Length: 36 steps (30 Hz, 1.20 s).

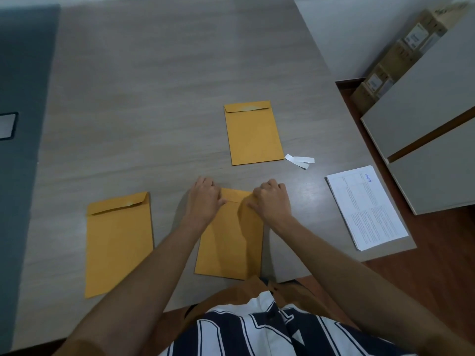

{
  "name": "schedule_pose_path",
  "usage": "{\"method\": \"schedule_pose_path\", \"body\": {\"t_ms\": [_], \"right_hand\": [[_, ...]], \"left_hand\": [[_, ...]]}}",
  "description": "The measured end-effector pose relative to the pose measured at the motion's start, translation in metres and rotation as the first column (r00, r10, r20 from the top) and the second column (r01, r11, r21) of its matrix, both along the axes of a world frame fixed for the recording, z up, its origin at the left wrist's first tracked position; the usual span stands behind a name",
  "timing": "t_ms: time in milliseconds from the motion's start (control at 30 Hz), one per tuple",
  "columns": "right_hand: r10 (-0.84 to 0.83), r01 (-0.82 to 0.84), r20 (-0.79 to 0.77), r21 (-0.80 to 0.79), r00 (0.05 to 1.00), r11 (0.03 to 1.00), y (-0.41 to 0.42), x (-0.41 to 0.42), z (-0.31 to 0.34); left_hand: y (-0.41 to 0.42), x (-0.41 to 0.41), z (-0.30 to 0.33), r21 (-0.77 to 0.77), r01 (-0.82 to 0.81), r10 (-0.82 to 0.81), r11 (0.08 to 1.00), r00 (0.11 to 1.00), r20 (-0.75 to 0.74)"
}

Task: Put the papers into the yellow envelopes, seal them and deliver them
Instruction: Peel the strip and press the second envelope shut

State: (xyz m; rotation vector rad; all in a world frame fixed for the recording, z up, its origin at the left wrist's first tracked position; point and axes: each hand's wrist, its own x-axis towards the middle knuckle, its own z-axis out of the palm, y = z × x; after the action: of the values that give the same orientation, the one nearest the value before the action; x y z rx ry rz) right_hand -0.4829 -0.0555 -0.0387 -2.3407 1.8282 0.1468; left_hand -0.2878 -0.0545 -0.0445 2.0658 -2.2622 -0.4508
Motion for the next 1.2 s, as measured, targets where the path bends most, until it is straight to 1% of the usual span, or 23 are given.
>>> {"method": "schedule_pose_path", "body": {"t_ms": [133, 233, 333, 400, 467, 533, 600, 667, 767, 833, 933, 1033, 1133, 1200], "right_hand": [[-0.025, 0.011, 0.119, 0.122, 0.993, 0.992, -0.010, 0.001, -0.003], [-0.037, 0.019, 0.116, 0.154, 0.993, 0.988, -0.016, 0.004, -0.004], [-0.052, 0.034, 0.091, 0.196, 0.995, 0.980, -0.024, 0.006, -0.001], [-0.059, 0.034, 0.106, 0.225, 0.993, 0.974, -0.028, 0.008, 0.002], [-0.101, 0.048, 0.170, 0.291, 0.980, 0.956, -0.031, 0.007, 0.005], [-0.171, 0.061, 0.260, 0.381, 0.950, 0.922, -0.034, 0.002, 0.006], [-0.229, 0.050, 0.344, 0.458, 0.911, 0.888, -0.039, -0.006, 0.009], [-0.247, 0.012, 0.404, 0.501, 0.881, 0.865, -0.044, -0.014, 0.015], [-0.267, -0.021, 0.468, 0.524, 0.842, 0.851, -0.049, -0.025, 0.021], [-0.278, -0.025, 0.475, 0.537, 0.835, 0.843, -0.051, -0.031, 0.023], [-0.292, -0.019, 0.473, 0.549, 0.831, 0.836, -0.055, -0.038, 0.023], [-0.301, -0.002, 0.484, 0.531, 0.822, 0.847, -0.063, -0.046, 0.028], [-0.373, 0.060, 0.530, 0.516, 0.762, 0.855, -0.080, -0.054, 0.036], [-0.417, 0.103, 0.562, 0.505, 0.714, 0.857, -0.092, -0.059, 0.042]], "left_hand": [[-0.015, -0.004, 0.009, 0.066, 0.001, 0.004, 0.998, 0.997, -0.071], [-0.022, -0.005, 0.007, 0.132, -0.009, 0.021, 0.991, 0.996, -0.085], [-0.028, -0.006, 0.009, 0.169, -0.009, 0.015, 0.985, 0.999, -0.030], [-0.030, -0.005, 0.011, 0.198, -0.023, 0.027, 0.980, 0.999, -0.017], [-0.031, 0.000, 0.009, 0.245, -0.033, 0.057, 0.969, 0.994, -0.092], [-0.032, 0.007, 0.006, 0.339, -0.028, 0.119, 0.940, 0.961, -0.250], [-0.033, 0.016, 0.006, 0.399, -0.012, 0.170, 0.917, 0.916, -0.364], [-0.034, 0.024, 0.008, 0.434, 0.010, 0.214, 0.901, 0.860, -0.463], [-0.031, 0.030, 0.017, 0.488, 0.050, 0.291, 0.871, 0.749, -0.595], [-0.030, 0.029, 0.020, 0.507, 0.063, 0.314, 0.860, 0.719, -0.621], [-0.031, 0.024, 0.022, 0.490, 0.060, 0.317, 0.870, 0.694, -0.647], [-0.039, 0.017, 0.021, 0.484, 0.028, 0.344, 0.874, 0.668, -0.660], [-0.053, 0.007, 0.026, 0.481, -0.016, 0.383, 0.876, 0.629, -0.676], [-0.064, 0.001, 0.032, 0.484, -0.047, 0.416, 0.874, 0.589, -0.693]]}}
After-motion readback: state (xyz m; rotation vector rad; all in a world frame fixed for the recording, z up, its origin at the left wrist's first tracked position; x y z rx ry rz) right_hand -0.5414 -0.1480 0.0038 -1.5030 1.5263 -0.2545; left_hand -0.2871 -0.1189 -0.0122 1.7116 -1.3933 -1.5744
